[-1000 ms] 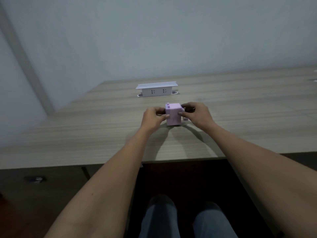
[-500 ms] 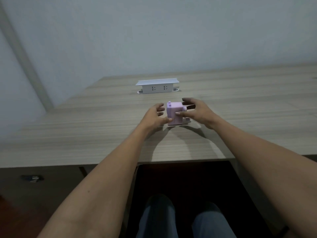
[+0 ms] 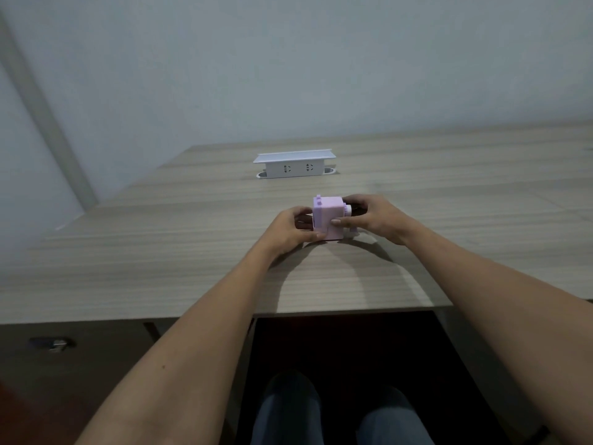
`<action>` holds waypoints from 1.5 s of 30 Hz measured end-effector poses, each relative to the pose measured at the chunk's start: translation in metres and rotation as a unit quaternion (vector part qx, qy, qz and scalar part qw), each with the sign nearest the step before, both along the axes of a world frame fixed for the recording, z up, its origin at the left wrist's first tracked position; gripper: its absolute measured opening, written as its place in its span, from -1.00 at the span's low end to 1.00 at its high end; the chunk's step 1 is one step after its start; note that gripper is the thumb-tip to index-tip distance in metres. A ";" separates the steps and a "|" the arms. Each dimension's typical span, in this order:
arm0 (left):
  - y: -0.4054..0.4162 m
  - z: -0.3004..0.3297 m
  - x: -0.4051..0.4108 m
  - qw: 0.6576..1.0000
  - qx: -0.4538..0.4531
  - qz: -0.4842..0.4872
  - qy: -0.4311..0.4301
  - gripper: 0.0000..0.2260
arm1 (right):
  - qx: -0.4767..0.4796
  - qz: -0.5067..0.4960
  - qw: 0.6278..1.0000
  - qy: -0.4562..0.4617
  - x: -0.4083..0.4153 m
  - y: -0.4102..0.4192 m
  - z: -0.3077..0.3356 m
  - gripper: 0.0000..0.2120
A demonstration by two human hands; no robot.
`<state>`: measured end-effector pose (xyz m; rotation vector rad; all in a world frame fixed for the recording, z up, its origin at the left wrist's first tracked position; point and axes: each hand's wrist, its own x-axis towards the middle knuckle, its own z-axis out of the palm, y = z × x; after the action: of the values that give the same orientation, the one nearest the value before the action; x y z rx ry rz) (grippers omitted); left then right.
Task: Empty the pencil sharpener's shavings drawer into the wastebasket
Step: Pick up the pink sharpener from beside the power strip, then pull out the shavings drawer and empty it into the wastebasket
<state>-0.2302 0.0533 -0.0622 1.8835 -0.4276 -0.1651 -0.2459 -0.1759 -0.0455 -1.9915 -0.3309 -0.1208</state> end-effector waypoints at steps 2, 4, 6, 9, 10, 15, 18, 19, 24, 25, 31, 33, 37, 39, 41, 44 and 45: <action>0.005 -0.002 0.002 1.000 -0.005 0.011 -0.001 -0.31 | 0.002 0.001 1.000 0.003 -0.001 0.001 0.001 -0.49; 0.013 -0.002 0.002 1.000 -0.001 0.022 -0.005 -0.28 | 0.005 0.003 1.000 0.008 -0.003 0.001 0.002 -0.50; 0.024 -0.001 0.003 1.000 0.003 0.027 -0.008 -0.28 | 0.003 0.001 1.000 0.012 -0.005 0.001 0.003 -0.51; 0.041 0.003 0.003 0.999 0.002 0.042 -0.006 -0.29 | 0.007 -0.007 1.000 0.018 -0.006 0.003 0.004 -0.51; 0.046 0.005 0.004 0.999 0.006 0.047 -0.010 -0.29 | 0.008 -0.007 1.000 0.019 -0.007 0.003 0.005 -0.51; 0.063 0.030 0.007 0.996 0.028 0.075 -0.033 -0.30 | 0.005 -0.010 1.000 0.017 -0.008 0.005 0.017 -0.33; 0.061 0.051 0.006 0.994 0.012 0.092 -0.053 -0.32 | 0.022 -0.013 1.000 0.010 -0.009 0.010 0.035 -0.23; 0.059 0.059 0.004 0.994 0.000 0.092 -0.060 -0.33 | 0.026 -0.011 1.000 0.005 -0.011 0.012 0.041 -0.23; 0.037 0.098 -0.009 0.993 -0.034 0.063 -0.091 -0.35 | 0.028 -0.001 0.999 -0.019 -0.020 0.016 0.074 -0.30; 0.032 0.104 -0.012 0.993 -0.041 0.056 -0.094 -0.35 | 0.029 -0.001 0.999 -0.024 -0.022 0.015 0.080 -0.30; -0.001 0.128 -0.036 0.992 -0.063 0.006 -0.108 -0.36 | 0.031 0.006 0.999 -0.044 -0.047 -0.001 0.102 -0.40; -0.013 0.133 -0.044 0.992 -0.063 -0.011 -0.111 -0.36 | 0.038 0.003 0.998 -0.052 -0.061 -0.009 0.107 -0.51; -0.041 0.140 -0.060 0.990 -0.069 -0.038 -0.113 -0.35 | 0.052 -0.017 0.996 -0.075 -0.089 -0.031 0.114 -0.57; -0.059 0.143 -0.067 0.989 -0.074 -0.050 -0.119 -0.32 | 0.056 -0.037 0.994 -0.086 -0.104 -0.047 0.117 -0.57; -0.075 0.145 -0.074 0.987 -0.079 -0.064 -0.121 -0.30 | 0.059 -0.050 0.993 -0.092 -0.118 -0.063 0.121 -0.57; -0.105 0.143 -0.087 0.984 -0.088 -0.087 -0.126 -0.34 | 0.054 -0.071 0.991 -0.098 -0.144 -0.089 0.126 -0.56; -0.116 0.141 -0.092 0.983 -0.093 -0.098 -0.126 -0.36 | 0.054 -0.079 0.990 -0.101 -0.153 -0.098 0.127 -0.57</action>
<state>-0.3220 -0.0629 0.0792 1.6826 -0.7770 -0.0147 -0.3988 -0.2740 0.0815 -1.8999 -0.2896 -0.4339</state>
